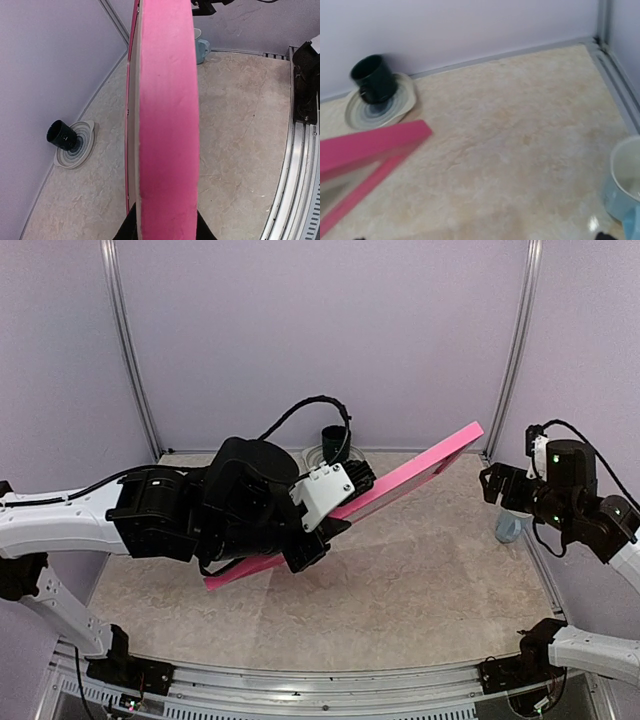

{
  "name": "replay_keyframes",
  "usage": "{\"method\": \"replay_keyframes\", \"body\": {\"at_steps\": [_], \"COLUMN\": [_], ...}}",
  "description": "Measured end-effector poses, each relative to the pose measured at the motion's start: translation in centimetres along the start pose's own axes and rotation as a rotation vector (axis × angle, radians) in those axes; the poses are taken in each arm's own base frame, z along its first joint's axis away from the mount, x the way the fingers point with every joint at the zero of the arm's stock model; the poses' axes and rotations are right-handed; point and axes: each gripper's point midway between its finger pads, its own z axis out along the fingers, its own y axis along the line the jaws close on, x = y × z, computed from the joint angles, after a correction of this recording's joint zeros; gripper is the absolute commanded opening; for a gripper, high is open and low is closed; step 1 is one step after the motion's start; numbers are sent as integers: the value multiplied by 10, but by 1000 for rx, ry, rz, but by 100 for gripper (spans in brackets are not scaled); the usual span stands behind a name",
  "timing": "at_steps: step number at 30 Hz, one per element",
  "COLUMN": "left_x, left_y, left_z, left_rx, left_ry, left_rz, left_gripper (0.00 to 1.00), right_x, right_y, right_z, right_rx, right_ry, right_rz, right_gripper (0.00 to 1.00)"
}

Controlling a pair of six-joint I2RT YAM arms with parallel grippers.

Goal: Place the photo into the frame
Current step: Turn over the photo frame.

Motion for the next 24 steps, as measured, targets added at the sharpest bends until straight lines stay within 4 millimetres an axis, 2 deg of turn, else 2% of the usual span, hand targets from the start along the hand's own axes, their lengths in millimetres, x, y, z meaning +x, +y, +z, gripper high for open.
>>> {"method": "replay_keyframes", "body": {"at_steps": [6, 13, 18, 21, 24], "left_x": [-8, -13, -10, -7, -3], "left_y": [-1, 12, 40, 61, 73], "left_z": [-22, -35, -39, -43, -45], "left_rx": [80, 151, 176, 184, 193], "left_ry": [-12, -12, -22, -22, -3], "left_rz": [-39, -110, -189, -247, -285], "left_gripper": [4, 5, 5, 5, 4], "right_x": [-2, 24, 48, 49, 50], "right_y": [24, 66, 84, 93, 98], "right_z": [-4, -10, -26, -36, -38], "right_rx": [-140, -410, -590, -666, -699], "right_ry": [-4, 59, 70, 54, 52], "right_rz": [-131, -323, -402, -427, -436], "right_gripper": [99, 99, 99, 99, 99]}}
